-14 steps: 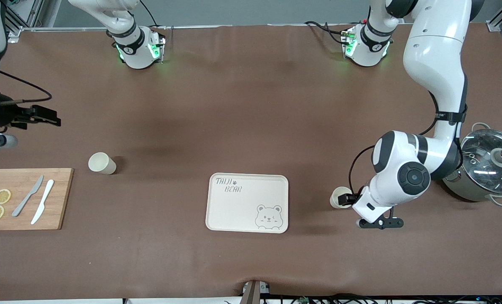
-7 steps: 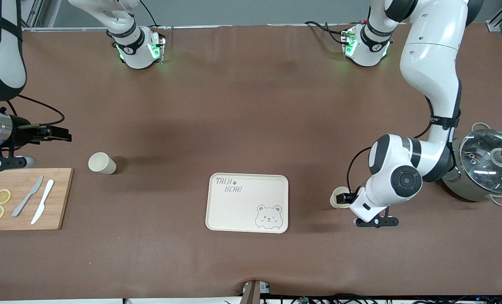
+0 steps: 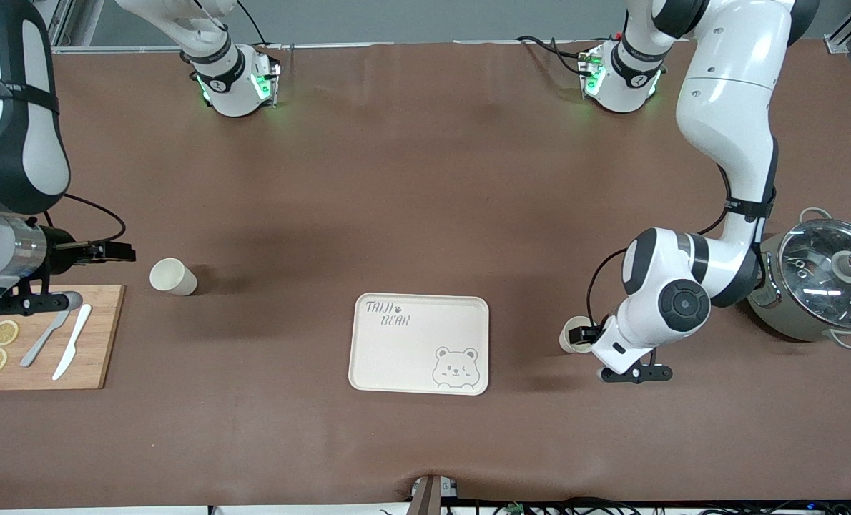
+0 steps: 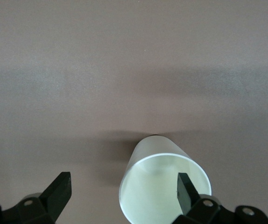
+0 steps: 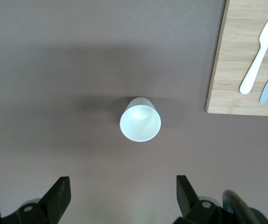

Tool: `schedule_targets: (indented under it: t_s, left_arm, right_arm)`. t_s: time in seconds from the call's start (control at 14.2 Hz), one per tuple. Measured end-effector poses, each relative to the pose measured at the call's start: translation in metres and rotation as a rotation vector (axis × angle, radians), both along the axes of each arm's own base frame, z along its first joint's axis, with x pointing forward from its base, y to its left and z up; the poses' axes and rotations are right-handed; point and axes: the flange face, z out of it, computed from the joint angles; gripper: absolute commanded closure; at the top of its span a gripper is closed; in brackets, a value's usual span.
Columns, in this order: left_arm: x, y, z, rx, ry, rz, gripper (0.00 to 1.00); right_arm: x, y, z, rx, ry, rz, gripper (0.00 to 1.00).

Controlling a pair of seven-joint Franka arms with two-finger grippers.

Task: Place white IKEA cup upright on tray with both arms
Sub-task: 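Reach the right gripper toward the white cup near the cutting board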

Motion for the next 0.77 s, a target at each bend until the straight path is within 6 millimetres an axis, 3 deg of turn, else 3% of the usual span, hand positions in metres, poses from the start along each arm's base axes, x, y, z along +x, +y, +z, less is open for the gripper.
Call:
schedule_targets:
  t_s: [0.49,0.77]
  left_arm:
    - [-0.003,0.005,-0.010,-0.001,-0.004,0.006,0.00]
    - [-0.005,0.006,-0.016,-0.002,-0.010,0.007,0.00]
  right_arm:
    - [-0.012,-0.040,-0.069,-0.027,-0.053,-0.051,0.00]
    - [-0.024,-0.044,-0.116,-0.032,-0.100,-0.057,0.00]
